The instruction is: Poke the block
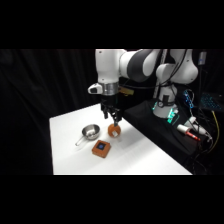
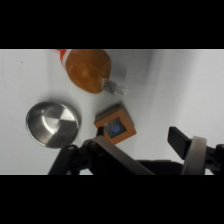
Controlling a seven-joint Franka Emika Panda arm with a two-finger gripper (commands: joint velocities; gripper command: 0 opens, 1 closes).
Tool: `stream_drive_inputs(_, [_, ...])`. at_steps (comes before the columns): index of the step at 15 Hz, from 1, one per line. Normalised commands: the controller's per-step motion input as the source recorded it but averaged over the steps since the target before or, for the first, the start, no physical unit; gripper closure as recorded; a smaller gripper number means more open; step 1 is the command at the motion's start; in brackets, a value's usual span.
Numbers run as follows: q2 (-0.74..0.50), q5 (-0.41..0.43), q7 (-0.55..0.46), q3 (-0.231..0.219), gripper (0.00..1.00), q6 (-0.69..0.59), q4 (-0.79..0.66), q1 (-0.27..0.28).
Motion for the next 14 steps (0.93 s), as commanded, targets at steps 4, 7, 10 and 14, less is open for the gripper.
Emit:
stream_drive_inputs(4, [0.23,-0.227,0.22,-0.006,0.34,0.09,0.27,0.01])
stream_drive_inputs(7, [0.17,-0.177,0.18,-0.02,0.59,0.04,0.25,0.022])
stream_drive_inputs(10, [0.13,-0.14,0.14,-0.018,0.83,0.03,0.23,0.03])
stream_drive_inputs(14, [0.12,-0.105,0.11,-0.01,1.0,0.05,0.2,0.034])
